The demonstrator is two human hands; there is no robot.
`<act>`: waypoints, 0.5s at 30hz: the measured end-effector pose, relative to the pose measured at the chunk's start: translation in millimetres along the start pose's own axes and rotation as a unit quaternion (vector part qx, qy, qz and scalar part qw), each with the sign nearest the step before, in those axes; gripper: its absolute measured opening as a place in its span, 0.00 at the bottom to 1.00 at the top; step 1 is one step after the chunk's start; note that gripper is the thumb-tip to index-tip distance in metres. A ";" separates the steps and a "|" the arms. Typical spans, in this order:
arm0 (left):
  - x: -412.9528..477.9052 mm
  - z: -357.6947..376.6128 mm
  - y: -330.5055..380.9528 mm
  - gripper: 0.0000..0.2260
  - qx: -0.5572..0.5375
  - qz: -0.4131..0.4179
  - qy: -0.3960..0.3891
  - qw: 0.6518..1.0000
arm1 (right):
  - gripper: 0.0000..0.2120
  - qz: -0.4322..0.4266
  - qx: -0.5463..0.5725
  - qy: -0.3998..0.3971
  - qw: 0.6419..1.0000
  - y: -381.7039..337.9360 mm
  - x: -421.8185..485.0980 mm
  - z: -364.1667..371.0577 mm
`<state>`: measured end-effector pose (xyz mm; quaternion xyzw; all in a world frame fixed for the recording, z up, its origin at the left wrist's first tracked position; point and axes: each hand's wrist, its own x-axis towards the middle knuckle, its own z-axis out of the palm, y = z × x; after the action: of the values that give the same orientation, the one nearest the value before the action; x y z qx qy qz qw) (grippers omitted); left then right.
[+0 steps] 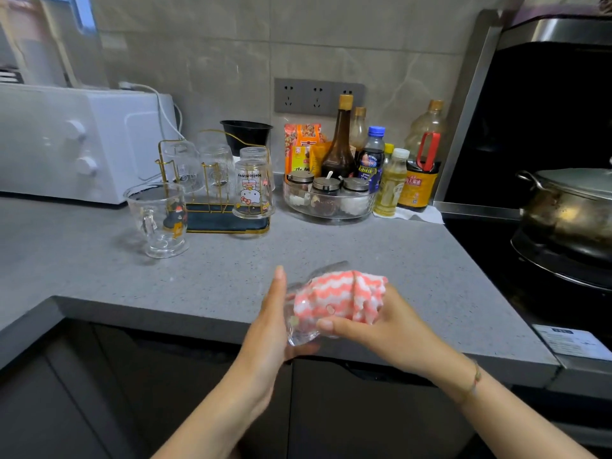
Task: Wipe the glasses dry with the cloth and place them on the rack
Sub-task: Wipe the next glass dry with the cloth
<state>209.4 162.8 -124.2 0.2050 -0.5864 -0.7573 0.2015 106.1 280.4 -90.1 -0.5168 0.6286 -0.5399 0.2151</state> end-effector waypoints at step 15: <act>8.6 -13.8 -11.7 0.21 0.224 0.348 -0.036 0.909 | 0.16 0.114 0.198 -0.062 0.971 -3.1 -8.2 -5.6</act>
<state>209.0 149.7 -139.3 0.0002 -0.7819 -0.4944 0.3798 105.8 290.5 -87.9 -0.4215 0.5492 -0.5924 0.4122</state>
